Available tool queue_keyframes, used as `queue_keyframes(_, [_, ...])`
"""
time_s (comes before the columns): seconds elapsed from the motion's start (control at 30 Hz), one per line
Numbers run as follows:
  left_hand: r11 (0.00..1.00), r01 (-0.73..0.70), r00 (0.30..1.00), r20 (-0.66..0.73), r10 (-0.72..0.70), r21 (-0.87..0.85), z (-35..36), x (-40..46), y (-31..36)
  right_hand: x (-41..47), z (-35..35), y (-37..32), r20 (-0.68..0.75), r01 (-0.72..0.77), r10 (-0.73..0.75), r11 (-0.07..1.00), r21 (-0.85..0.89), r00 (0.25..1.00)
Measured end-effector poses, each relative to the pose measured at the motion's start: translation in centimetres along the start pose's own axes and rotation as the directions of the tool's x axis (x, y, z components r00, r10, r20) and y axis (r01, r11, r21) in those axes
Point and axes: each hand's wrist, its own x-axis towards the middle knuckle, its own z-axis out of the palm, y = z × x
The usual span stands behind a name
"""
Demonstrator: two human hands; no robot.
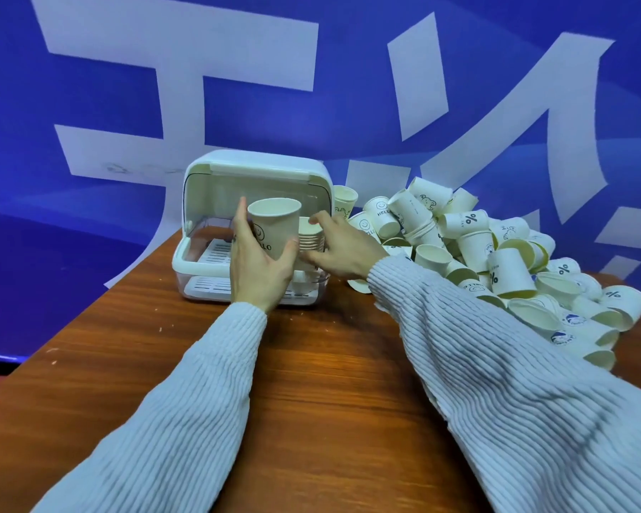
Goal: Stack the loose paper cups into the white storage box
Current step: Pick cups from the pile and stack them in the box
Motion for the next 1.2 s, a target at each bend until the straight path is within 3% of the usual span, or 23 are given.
queue_keyframes(0.17, [0.998,-0.067,0.997,-0.033,0.067,-0.01,0.0,3.0,2.0,-1.0,-1.2,1.1,-0.232,-0.008,0.051,0.983,0.182,0.971])
queue_keyframes(0.3, [0.987,-0.15,0.989,-0.008,0.151,0.056,1.2,5.5,3.1,-2.0,-1.5,2.6,-0.273,-0.014,0.071,0.979,0.206,0.959])
queue_keyframes(0.5, [0.917,-0.228,0.967,0.186,0.174,0.327,3.4,5.9,1.8,-3.1,-1.0,5.3,-0.257,-0.052,0.105,0.977,0.205,0.961])
queue_keyframes(0.7, [0.802,-0.206,0.968,0.236,0.083,0.56,3.9,4.7,-0.3,-3.5,0.0,8.1,-0.238,-0.091,0.095,0.995,0.028,0.967])
queue_keyframes(0.83, [0.693,-0.309,0.948,0.273,0.165,0.651,4.1,4.0,-1.5,-3.4,1.1,8.7,-0.076,-0.074,0.06,0.98,-0.185,0.995])
queue_keyframes(0.9, [0.664,-0.347,0.934,0.308,0.18,0.662,4.1,4.0,-1.5,-3.2,1.8,8.8,-0.062,-0.092,0.079,0.958,-0.27,0.995])
queue_keyframes(1.1, [0.656,-0.377,0.914,0.375,0.152,0.654,3.1,4.3,-1.0,-3.6,2.0,9.5,-0.112,-0.093,0.059,0.942,-0.323,0.992])
queue_keyframes(1.2, [0.731,-0.436,0.899,0.293,0.325,0.525,2.9,1.9,-0.8,-4.2,1.0,9.5,-0.221,-0.107,0.042,0.951,-0.29,0.974])
